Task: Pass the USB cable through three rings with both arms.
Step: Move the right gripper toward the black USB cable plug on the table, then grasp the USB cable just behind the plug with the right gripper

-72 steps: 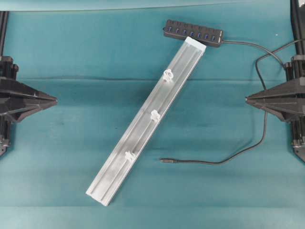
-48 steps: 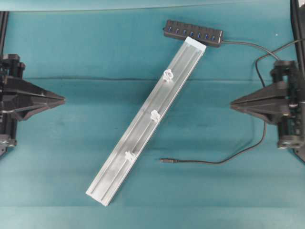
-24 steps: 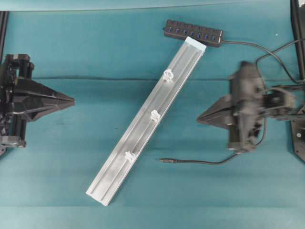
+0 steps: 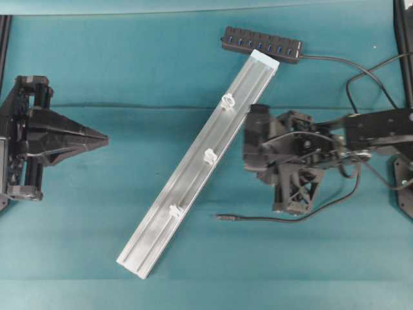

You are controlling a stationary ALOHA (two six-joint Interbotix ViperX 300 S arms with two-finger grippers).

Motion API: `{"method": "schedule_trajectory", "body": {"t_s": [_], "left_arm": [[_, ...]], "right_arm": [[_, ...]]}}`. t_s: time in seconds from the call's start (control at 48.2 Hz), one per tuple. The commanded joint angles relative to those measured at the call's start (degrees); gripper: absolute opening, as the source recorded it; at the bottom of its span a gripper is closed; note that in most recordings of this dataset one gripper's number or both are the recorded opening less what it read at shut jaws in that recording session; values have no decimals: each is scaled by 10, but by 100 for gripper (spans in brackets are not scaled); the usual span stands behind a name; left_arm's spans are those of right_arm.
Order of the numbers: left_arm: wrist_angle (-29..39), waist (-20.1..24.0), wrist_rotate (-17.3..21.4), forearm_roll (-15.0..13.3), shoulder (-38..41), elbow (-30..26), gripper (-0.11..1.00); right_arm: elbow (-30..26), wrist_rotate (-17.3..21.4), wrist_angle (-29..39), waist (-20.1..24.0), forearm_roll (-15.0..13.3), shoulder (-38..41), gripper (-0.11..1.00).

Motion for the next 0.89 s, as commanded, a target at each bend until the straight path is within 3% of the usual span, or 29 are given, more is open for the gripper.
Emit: {"method": "schedule_trajectory", "body": {"t_s": [0.0, 0.124, 0.29, 0.871], "left_arm": [[-4, 0, 0, 2, 4, -16, 0], [-4, -1, -1, 2, 2, -15, 0], [-4, -1, -4, 2, 2, -16, 0], [-4, -1, -5, 2, 1, -15, 0]], "right_arm": [[-14, -2, 12, 5, -10, 12, 71], [-25, 1, 29, 7, -12, 24, 92], [-40, 1, 30, 27, -12, 54, 87], [-47, 7, -13, 80, -3, 171, 87]]}}
